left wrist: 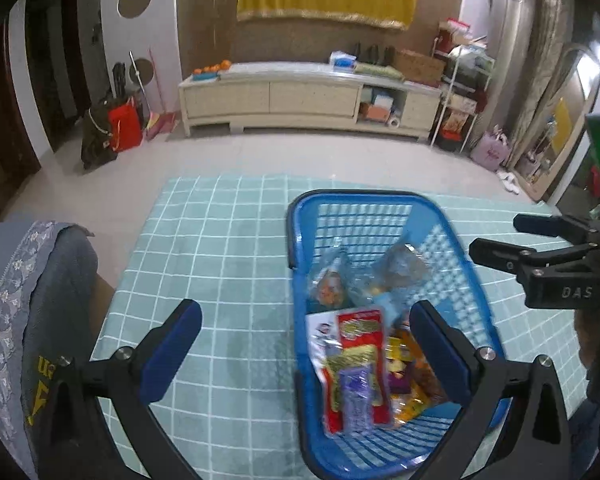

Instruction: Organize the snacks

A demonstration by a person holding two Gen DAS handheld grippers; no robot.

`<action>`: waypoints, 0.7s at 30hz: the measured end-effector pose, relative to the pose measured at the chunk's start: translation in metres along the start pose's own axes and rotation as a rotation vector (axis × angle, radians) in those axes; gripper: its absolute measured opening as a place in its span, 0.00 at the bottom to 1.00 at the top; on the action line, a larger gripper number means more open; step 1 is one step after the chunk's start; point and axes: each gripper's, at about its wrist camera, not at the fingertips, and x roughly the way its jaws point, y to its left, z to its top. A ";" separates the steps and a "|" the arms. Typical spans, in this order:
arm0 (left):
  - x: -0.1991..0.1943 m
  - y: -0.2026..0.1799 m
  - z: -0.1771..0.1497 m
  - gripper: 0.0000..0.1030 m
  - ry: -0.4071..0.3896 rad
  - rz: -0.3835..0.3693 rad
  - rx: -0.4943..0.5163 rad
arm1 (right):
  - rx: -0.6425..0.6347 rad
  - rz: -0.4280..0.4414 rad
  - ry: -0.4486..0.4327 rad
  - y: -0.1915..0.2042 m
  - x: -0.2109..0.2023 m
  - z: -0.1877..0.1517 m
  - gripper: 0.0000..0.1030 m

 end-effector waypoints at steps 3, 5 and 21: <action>-0.020 -0.012 -0.015 1.00 -0.047 -0.024 0.012 | 0.035 0.014 -0.035 -0.003 -0.019 -0.016 0.95; -0.031 -0.021 -0.028 1.00 -0.071 -0.018 0.023 | 0.058 0.041 -0.060 -0.006 -0.035 -0.032 1.00; -0.146 -0.071 -0.117 1.00 -0.251 -0.003 0.030 | 0.076 -0.092 -0.276 0.012 -0.173 -0.171 1.00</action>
